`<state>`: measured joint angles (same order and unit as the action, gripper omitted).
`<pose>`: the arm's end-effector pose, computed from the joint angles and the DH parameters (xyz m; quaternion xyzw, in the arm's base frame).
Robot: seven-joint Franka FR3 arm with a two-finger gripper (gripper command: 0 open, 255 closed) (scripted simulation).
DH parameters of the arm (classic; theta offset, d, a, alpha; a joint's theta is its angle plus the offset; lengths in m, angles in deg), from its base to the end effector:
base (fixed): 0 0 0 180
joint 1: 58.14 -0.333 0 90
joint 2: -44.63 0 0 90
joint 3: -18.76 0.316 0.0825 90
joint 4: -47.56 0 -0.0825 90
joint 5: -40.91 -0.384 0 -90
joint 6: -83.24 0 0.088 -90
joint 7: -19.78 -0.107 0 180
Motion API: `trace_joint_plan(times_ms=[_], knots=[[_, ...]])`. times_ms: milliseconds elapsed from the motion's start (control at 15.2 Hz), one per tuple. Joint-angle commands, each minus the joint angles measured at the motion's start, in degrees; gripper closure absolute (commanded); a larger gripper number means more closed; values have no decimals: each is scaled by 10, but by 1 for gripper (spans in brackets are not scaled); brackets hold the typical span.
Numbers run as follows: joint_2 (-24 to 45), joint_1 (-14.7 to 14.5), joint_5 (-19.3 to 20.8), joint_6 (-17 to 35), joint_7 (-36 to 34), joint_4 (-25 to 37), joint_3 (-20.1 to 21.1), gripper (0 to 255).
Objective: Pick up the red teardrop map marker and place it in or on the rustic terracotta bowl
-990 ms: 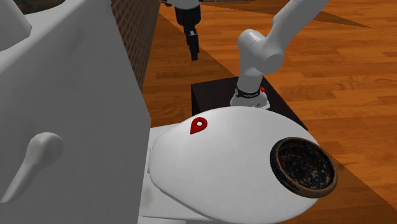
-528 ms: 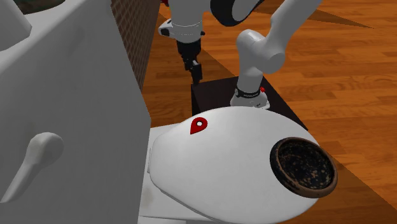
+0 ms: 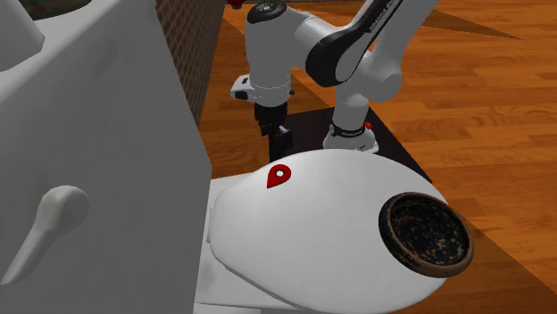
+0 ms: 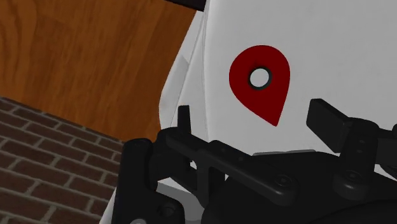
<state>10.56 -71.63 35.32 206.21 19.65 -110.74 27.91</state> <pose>0.3153 0.1307 0.3819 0.9879 0.1546 -0.0118 0.0063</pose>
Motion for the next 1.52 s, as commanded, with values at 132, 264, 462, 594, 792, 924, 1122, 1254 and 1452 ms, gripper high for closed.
trace_joint_plan(times_ms=[132, 264, 462, 594, 792, 924, 1122, 1254, 1452], knots=[[69, -33, -21, 103, 24, -20, 17, 0], [89, -39, -25, 131, 29, -26, 21, 0], [112, -38, -25, 164, 28, -36, 24, 0], [128, -37, -25, 186, 27, -41, 26, 0], [142, -37, -25, 203, 27, -45, 28, 0], [142, -37, -25, 203, 27, -45, 28, 0], [142, -37, -25, 203, 27, -45, 28, 0], [142, -37, -25, 203, 27, -45, 28, 255], [142, -37, -25, 203, 27, -45, 28, 255]])
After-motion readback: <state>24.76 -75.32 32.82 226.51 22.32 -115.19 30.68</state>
